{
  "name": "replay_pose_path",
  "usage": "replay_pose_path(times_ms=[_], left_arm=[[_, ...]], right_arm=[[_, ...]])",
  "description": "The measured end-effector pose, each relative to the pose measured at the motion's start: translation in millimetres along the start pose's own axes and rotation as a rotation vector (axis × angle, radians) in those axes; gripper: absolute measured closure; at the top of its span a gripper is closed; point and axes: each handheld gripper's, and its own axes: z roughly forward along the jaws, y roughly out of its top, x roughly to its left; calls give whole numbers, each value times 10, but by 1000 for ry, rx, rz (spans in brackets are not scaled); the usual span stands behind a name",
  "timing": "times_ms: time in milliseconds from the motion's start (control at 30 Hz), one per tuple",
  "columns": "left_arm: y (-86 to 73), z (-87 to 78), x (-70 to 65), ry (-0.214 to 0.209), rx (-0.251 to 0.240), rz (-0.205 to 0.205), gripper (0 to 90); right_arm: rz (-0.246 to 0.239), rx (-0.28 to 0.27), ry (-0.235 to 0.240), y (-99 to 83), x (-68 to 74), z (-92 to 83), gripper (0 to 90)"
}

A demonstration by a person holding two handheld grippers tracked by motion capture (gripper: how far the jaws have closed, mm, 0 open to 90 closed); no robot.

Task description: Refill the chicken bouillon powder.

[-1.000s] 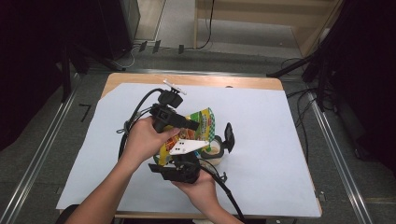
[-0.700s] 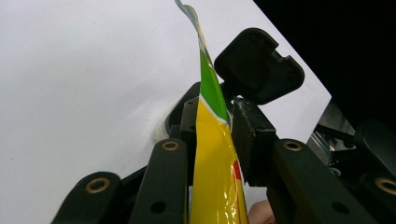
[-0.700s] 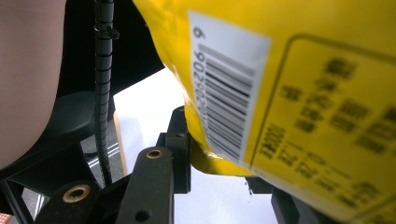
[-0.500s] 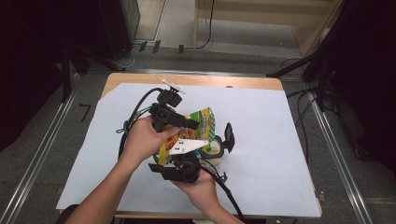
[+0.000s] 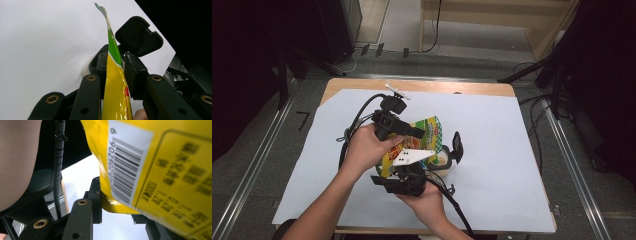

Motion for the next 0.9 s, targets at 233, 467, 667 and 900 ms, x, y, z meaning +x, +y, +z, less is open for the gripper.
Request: replay_pose_path(times_ms=[233,467,667,900], left_arm=[[3,-2,11,1,-5,-5,753],[6,6,10,0,-1,-2,754],[6,14,-9,2,0,3,755],[5,17,-19,6,1,8,755]], right_arm=[[-7,1,-5,0,11,-2,686],[-5,-1,-8,-3,14,-2,686],[-7,-3,-14,-14,19,-3,688],[-13,-4,-17,-19,16,-3,689]])
